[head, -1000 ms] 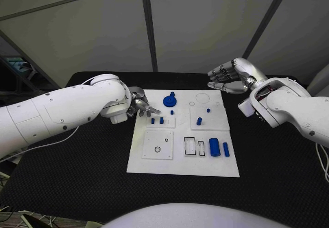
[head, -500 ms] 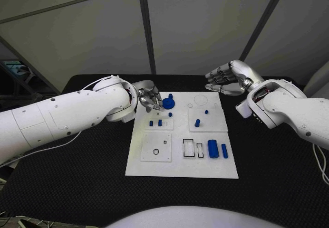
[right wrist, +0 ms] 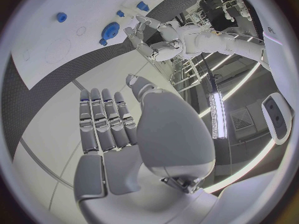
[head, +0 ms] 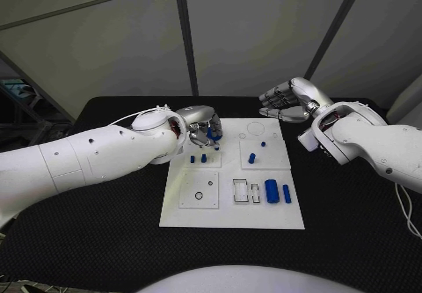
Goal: Assemble the parts on the task board
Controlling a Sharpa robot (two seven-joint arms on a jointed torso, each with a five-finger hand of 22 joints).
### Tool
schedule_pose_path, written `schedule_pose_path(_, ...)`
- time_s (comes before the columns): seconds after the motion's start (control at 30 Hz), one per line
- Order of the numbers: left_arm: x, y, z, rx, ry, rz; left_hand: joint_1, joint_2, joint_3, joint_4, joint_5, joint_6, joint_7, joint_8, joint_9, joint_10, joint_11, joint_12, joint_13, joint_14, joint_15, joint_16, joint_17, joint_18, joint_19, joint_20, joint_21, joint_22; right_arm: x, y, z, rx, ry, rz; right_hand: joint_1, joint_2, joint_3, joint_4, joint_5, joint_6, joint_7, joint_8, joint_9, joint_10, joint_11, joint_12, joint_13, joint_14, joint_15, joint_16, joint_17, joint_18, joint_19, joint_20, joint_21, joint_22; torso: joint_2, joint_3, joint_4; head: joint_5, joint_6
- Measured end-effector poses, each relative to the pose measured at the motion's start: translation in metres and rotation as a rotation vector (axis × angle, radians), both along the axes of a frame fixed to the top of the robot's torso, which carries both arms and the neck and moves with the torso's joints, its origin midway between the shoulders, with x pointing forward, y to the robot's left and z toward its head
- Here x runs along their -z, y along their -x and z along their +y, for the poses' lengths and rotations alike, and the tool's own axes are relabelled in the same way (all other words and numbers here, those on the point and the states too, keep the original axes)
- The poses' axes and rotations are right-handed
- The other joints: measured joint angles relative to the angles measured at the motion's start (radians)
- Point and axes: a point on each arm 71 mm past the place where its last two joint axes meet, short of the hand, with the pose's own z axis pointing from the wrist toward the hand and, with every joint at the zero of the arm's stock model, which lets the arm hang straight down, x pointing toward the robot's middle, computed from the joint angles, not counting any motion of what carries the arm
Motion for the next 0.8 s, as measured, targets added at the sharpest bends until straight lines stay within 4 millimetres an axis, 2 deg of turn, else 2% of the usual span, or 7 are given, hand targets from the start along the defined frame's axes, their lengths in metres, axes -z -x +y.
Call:
schedule_pose_path(0.3,0.005,-0.005,-0.007,0.045,-0.049,-0.038,-0.004,0.018,-0.03,-0.022,0.0,0.047,0.007,-0.035,-0.03,0.021,-0.01,-0.011,-0.036,0.053,-0.014,0.086,0.028,0.0,0.065,-0.013,0.021,0.016,0.0,0.0,0.001,-0.002,-0.001,0.0,0.0,0.0,0.0,0.0,0.0,0.0,0.0,0.0,0.0,0.0,0.0,0.0,0.0,0.0,0.0,0.0,0.0,0.0,0.0,0.0,0.0,0.0,0.0,0.0004,-0.0009,0.001,0.001)
schedule_pose_path(0.6,0.011,-0.01,-0.009,0.064,-0.08,-0.037,-0.005,0.028,-0.023,-0.034,0.0,0.078,0.01,-0.067,-0.036,0.046,-0.016,-0.045,-0.044,0.069,-0.02,0.17,0.055,0.001,0.088,-0.018,0.058,0.051,0.001,-0.002,0.001,0.002,0.0,0.001,0.0,0.0,0.0,0.0,0.0,0.0,0.0,0.0,0.0,0.0,0.0,0.0,0.0,0.0,0.0,0.0,0.0,0.0,0.0,0.0,0.0,0.0,0.0,0.0004,-0.0009,-0.001,-0.001)
schedule_pose_path(0.8,0.015,-0.011,-0.011,0.079,-0.093,-0.026,-0.006,0.036,0.006,-0.043,0.0,0.095,0.013,-0.085,-0.036,0.082,-0.02,-0.074,-0.044,0.109,-0.025,0.272,0.154,0.0,0.101,-0.023,0.091,0.084,0.001,-0.002,0.001,0.001,0.0,0.001,0.0,0.0,0.0,0.0,0.0,0.0,0.0,0.0,0.0,0.0,0.0,0.0,0.0,0.0,0.0,0.0,0.0,0.0,0.0,0.0,0.0,0.0,0.0,0.0009,-0.0008,-0.001,-0.003)
